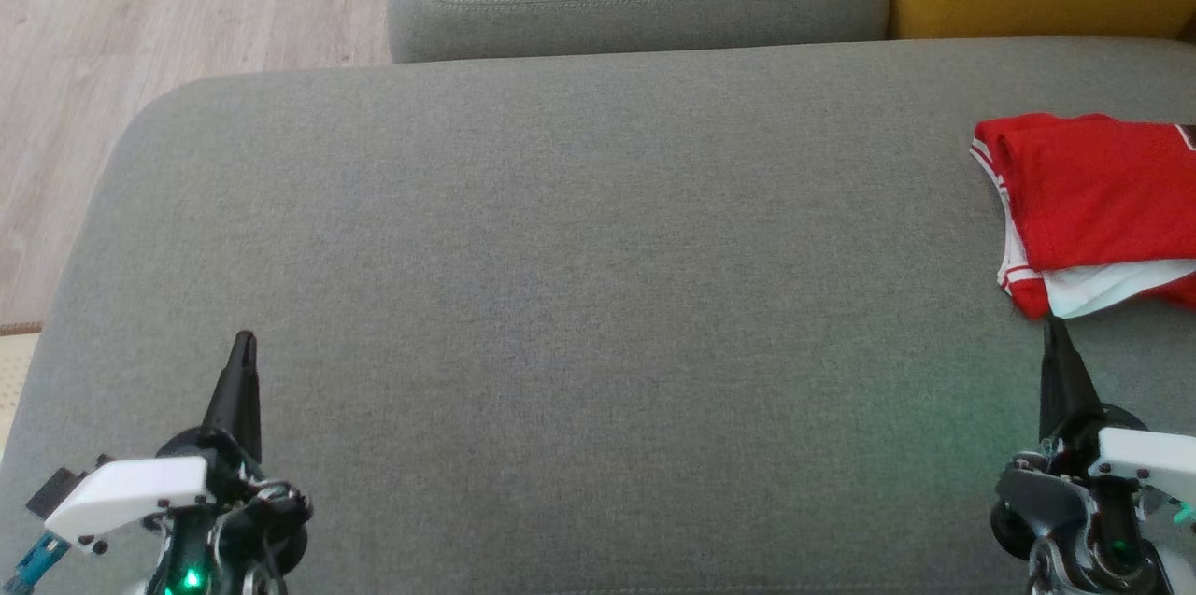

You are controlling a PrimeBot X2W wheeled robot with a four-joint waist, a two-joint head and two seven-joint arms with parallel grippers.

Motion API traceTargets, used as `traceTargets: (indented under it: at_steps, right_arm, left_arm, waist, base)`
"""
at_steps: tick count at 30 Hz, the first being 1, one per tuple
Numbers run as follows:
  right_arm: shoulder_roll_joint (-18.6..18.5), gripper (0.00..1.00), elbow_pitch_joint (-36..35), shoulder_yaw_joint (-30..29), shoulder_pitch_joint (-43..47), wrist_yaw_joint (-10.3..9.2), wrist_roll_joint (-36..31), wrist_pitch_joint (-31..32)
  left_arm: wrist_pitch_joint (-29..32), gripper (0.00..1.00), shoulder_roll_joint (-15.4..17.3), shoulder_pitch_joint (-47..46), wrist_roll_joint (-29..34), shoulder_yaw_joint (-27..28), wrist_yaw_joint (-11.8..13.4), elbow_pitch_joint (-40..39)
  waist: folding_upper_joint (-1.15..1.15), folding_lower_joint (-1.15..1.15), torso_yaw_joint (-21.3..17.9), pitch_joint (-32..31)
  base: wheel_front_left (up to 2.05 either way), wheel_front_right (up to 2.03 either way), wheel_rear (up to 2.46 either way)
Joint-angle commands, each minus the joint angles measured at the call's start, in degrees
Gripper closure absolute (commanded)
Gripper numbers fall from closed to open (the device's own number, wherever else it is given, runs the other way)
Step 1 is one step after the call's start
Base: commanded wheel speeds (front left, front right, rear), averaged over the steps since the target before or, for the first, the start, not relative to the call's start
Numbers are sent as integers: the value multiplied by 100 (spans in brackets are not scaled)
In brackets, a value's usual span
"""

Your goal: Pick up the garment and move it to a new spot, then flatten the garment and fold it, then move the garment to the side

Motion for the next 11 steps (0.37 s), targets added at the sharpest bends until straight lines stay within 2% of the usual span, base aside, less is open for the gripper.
traceTargets:
  at_steps: [1,11]
  right_arm:
    - [-30,100,-219,113,-297,-5,17,37]
    - [-30,100,-219,112,-297,-5,17,37]
  left_arm:
    - [46,100,28,-334,45,205,-41,-199]
    - [47,100,27,-334,46,206,-41,-199]
  waist:
    - [0,0,0,0]
    - [0,0,0,0]
  base:
    - [0,0,0]
    - [0,0,0]
